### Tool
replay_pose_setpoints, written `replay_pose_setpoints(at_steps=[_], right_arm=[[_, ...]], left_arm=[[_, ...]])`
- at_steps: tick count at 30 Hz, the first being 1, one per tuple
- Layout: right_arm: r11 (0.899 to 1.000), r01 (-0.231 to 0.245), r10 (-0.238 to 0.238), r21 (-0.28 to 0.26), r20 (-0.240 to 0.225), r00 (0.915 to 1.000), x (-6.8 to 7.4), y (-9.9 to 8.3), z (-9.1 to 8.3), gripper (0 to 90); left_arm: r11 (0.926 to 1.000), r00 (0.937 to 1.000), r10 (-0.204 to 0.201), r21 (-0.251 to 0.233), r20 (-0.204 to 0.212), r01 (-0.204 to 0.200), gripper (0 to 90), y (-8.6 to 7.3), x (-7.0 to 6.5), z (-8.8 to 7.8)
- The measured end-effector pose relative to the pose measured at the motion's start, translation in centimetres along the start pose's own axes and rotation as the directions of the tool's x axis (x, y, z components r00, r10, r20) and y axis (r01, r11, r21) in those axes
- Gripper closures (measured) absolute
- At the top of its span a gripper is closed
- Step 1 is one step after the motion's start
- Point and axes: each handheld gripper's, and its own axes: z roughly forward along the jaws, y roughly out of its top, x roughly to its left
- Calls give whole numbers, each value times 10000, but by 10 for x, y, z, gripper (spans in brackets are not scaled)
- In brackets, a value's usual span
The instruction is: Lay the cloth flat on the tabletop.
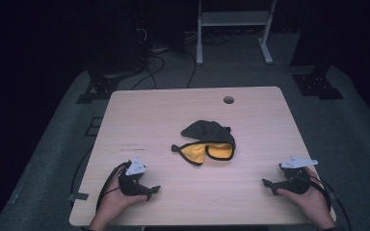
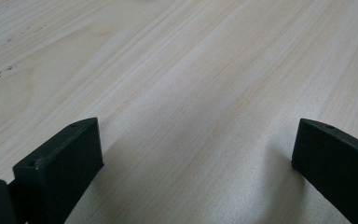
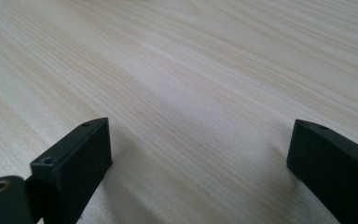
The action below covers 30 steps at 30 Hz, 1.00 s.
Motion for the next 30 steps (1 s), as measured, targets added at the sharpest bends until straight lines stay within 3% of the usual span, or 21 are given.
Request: replay_pose_setpoints(at_steps=[8,15,23,30], right_arm=[[9995,-192,194,-244,75,9998,-4,-2,-6,257],[9980,-40,35,-624,-78,10000,-3,6,-13,356],[9939,165,-235,-1093,-634,9977,6,27,-13,436],[9887,598,-760,-1375,-1164,9903,20,59,4,479]], left_arm=[[10000,10000,-19,-2,-16,19,7,0,0,0],[10000,10000,-29,-1,-17,29,7,0,0,0],[10000,10000,-25,-3,-25,25,7,0,0,0],[10000,10000,-24,5,-25,24,8,0,0,0]])
